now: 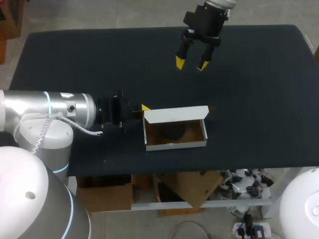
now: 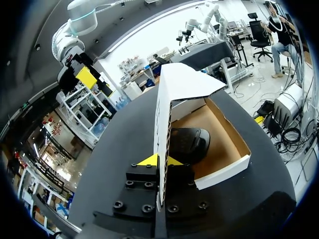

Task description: Assemble the packaging by folding the flat box into shape, placing the metal phone stand inside, and closing the box properly

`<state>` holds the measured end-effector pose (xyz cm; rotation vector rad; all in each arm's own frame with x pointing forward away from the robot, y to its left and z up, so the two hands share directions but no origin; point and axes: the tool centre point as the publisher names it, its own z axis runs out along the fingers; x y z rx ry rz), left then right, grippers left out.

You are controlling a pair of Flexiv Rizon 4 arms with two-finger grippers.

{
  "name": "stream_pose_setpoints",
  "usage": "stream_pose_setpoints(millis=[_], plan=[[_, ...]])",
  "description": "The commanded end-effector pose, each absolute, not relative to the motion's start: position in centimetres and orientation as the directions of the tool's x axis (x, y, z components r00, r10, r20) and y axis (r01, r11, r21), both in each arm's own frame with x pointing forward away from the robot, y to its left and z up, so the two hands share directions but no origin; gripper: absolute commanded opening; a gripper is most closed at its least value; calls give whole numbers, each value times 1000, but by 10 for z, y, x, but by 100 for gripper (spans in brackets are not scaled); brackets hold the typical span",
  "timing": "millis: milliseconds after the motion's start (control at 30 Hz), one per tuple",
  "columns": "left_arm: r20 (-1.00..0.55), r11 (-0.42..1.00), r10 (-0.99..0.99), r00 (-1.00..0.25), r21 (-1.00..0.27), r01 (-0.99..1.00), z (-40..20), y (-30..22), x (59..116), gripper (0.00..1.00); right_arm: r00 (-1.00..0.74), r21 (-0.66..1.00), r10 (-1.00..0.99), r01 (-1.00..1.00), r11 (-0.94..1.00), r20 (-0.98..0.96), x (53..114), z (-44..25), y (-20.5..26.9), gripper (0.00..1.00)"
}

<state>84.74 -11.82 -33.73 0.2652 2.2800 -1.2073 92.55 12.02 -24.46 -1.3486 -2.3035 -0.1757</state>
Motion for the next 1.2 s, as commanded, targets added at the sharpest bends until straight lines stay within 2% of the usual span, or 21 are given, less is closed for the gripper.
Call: stream_pose_setpoints(millis=[33,333,600,967,1200], plan=[[-549,578,-81,-832,-706,410,-343,-119,844,0,-412,-117,793,853,509,449,924,-244,120,100],[-549,578,-81,-832,-706,410,-343,-119,844,0,-402,-129,804,857,498,438,922,-239,123,100],[-549,578,-81,-832,-706,410,-343,-119,844,0,-167,-272,915,921,277,367,900,-243,119,100],[-549,578,-81,-832,-706,410,-343,-119,844,0,74,-377,884,919,120,461,873,-268,90,100],[-569,591,-82,-818,-689,420,-344,-119,844,0,110,-381,876,920,90,470,872,-268,85,100]])
